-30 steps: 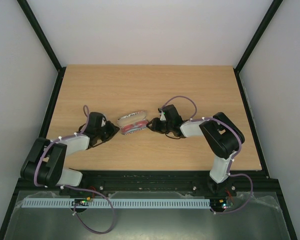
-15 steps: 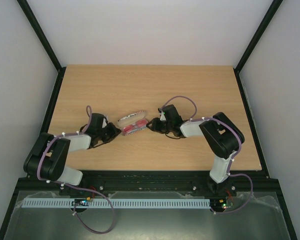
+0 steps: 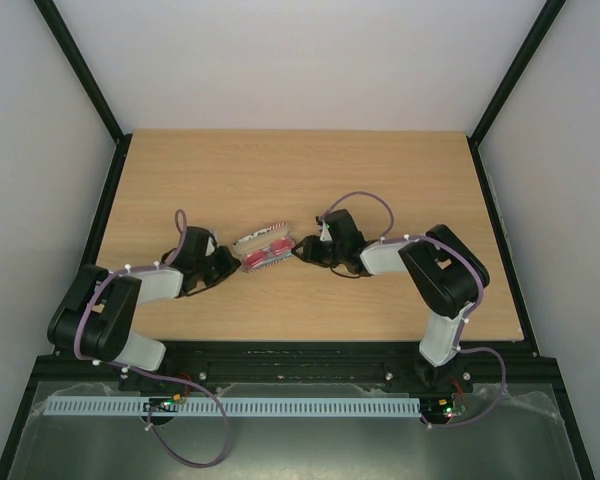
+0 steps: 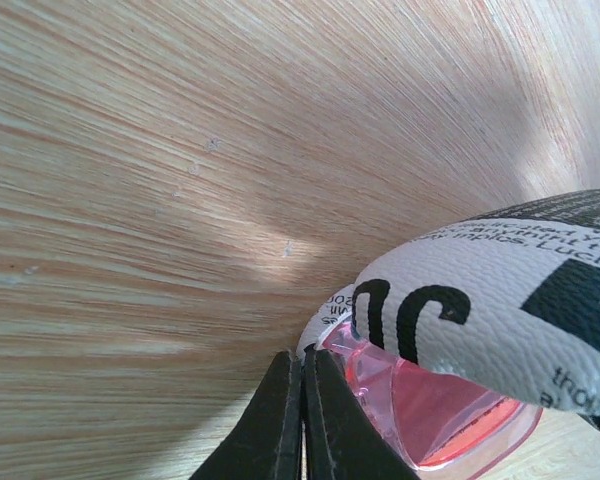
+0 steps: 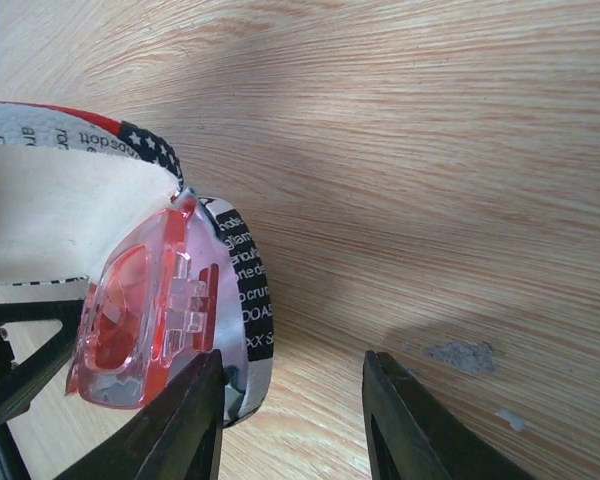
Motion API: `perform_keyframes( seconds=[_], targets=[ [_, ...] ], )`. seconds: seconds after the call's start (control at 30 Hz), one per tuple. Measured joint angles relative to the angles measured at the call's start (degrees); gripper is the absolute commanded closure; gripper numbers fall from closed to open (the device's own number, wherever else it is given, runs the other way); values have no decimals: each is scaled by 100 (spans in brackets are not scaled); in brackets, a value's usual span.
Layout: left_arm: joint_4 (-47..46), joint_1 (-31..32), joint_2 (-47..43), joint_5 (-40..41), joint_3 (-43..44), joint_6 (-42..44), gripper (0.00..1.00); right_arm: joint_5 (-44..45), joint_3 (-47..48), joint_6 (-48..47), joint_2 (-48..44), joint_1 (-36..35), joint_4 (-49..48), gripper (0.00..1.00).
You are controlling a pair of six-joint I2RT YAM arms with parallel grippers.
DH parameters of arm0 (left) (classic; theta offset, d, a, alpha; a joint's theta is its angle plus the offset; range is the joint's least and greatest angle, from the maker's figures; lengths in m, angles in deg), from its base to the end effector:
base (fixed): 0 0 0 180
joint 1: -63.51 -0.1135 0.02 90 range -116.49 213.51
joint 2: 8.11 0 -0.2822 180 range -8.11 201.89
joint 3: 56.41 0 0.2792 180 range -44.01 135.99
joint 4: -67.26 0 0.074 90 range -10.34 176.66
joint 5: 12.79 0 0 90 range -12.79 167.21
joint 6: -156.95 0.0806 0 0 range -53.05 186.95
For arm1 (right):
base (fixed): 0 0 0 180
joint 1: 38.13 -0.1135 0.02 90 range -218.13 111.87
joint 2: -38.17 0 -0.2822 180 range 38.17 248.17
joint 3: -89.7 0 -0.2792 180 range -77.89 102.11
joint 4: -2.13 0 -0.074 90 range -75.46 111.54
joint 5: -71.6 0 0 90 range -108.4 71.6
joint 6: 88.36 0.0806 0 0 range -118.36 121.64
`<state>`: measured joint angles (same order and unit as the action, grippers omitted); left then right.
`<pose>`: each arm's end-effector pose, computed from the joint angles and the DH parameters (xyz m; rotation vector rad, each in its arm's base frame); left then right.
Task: Organize the sunglasses
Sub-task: Adjust the sunglasses case at the center of the board.
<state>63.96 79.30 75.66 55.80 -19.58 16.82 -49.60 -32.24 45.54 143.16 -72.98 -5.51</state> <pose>0.2690 -0.1066 0.0872 -0.5410 2.4316 -0.9723 0.2997 0.2596 0.0916 -0.1315 2.4985 1.2809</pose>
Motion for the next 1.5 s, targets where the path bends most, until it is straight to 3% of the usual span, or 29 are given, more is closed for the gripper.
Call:
perform_keyframes(
  seconds=[0.63, 1.0, 1.17, 1.5],
  targets=[
    [570, 332, -33, 601, 358, 225, 98, -157, -907, -2, -1239, 2, -201, 46],
    [719, 348, -52, 527, 483, 861, 98, 466, 96, -168, -1233, 2, 608, 39],
    [957, 361, 111, 291, 848, 1388, 98, 918, 372, -780, -1419, 2, 1233, 25],
    [1502, 372, 1309, -616, 1993, 2400, 98, 994, 1440, -3045, -1637, 20, 2691, 18]
  ],
)
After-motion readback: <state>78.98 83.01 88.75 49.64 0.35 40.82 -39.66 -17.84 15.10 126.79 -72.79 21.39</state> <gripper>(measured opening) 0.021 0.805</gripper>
